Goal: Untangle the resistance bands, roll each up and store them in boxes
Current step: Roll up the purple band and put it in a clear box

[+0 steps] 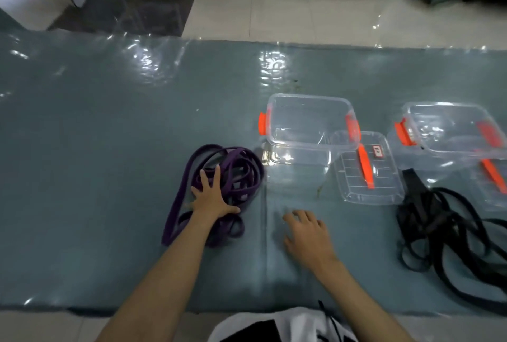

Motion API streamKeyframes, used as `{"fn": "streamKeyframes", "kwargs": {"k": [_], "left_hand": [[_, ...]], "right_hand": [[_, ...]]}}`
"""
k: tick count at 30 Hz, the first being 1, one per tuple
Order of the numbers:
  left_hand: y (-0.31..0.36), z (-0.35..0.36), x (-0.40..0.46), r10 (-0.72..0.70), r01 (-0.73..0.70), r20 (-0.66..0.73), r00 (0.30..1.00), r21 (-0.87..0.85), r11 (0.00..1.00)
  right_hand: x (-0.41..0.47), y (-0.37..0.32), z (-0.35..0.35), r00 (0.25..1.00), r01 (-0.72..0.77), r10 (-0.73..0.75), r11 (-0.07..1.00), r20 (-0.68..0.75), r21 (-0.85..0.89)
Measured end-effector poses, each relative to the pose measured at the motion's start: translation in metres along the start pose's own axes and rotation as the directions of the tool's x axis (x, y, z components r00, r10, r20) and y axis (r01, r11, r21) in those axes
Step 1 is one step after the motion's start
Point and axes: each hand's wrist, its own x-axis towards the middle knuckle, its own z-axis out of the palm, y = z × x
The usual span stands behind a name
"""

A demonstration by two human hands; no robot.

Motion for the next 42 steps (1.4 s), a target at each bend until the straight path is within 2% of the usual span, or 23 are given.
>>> {"fn": "streamKeyframes", "kwargs": {"k": [2, 7, 9, 12, 14, 17, 20, 24, 26, 27, 29, 31, 33, 36, 38, 42], "left_hand": [[-0.006, -0.001, 0.006, 0.036, -0.036, -0.016, 0.999, -0.048, 0.998], [-0.007, 0.011, 0.012, 0.149, -0.151, -0.07, 0.986, -0.029, 0.988], [0.002, 0.024, 0.009, 0.175, -0.188, -0.117, 0.978, -0.105, 0.977], [0.002, 0.035, 0.005, 0.146, -0.22, -0.26, 0.955, -0.282, 0.934], [-0.007, 0.034, 0.006, 0.129, -0.232, -0.303, 0.944, -0.336, 0.913], [-0.018, 0.031, 0.004, 0.128, -0.256, -0.311, 0.942, -0.415, 0.873], [-0.011, 0.032, -0.005, 0.105, -0.28, -0.329, 0.938, -0.548, 0.788], [0.022, 0.035, -0.033, 0.145, -0.33, -0.329, 0.933, -0.622, 0.71], [0.045, 0.036, -0.053, 0.208, -0.38, -0.328, 0.921, -0.643, 0.665], [0.057, 0.037, -0.064, 0.247, -0.409, -0.33, 0.911, -0.655, 0.635], [0.079, 0.039, -0.085, 0.333, -0.46, -0.321, 0.887, -0.688, 0.561], [0.098, 0.043, -0.101, 0.414, -0.47, -0.28, 0.866, -0.737, 0.485], [0.114, 0.049, -0.113, 0.472, -0.476, -0.253, 0.845, -0.758, 0.445], [0.132, 0.063, -0.123, 0.509, -0.483, -0.247, 0.825, -0.775, 0.407], [0.14, 0.074, -0.126, 0.52, -0.496, -0.242, 0.819, -0.755, 0.429], [0.152, 0.093, -0.13, 0.563, -0.503, -0.177, 0.807, -0.704, 0.501]], "right_hand": [[-0.003, 0.0, 0.005, 0.999, -0.025, 0.025, 1.0, 0.029, 0.019], [-0.007, 0.005, 0.016, 0.995, -0.062, 0.056, 0.995, 0.078, 0.077], [-0.007, 0.009, 0.015, 0.995, -0.066, 0.057, 0.992, 0.084, 0.111], [-0.008, 0.012, 0.015, 0.996, -0.07, 0.061, 0.989, 0.066, 0.132], [-0.01, 0.012, 0.017, 0.997, -0.068, 0.061, 0.986, 0.049, 0.15], [-0.013, 0.011, 0.018, 0.998, -0.058, 0.053, 0.984, 0.031, 0.167], [-0.013, 0.009, 0.021, 0.999, -0.049, 0.045, 0.977, 0.023, 0.209], [-0.013, 0.014, 0.022, 0.998, -0.039, 0.051, 0.916, -0.02, 0.4], [-0.014, 0.02, 0.019, 0.992, -0.059, 0.111, 0.816, -0.056, 0.575], [-0.016, 0.023, 0.017, 0.985, -0.078, 0.163, 0.722, -0.06, 0.687], [-0.019, 0.029, 0.012, 0.964, -0.099, 0.266, 0.445, -0.025, 0.89], [-0.026, 0.038, 0.008, 0.944, -0.067, 0.33, 0.153, 0.013, 0.986], [-0.037, 0.047, 0.002, 0.921, 0.011, 0.39, -0.026, 0.0, 1.0], [-0.052, 0.062, -0.001, 0.878, 0.12, 0.475, -0.084, -0.066, 0.989], [-0.059, 0.07, 0.002, 0.862, 0.152, 0.501, -0.108, -0.078, 0.983], [-0.062, 0.088, 0.016, 0.842, 0.111, 0.539, -0.203, 0.016, 0.973]]}}
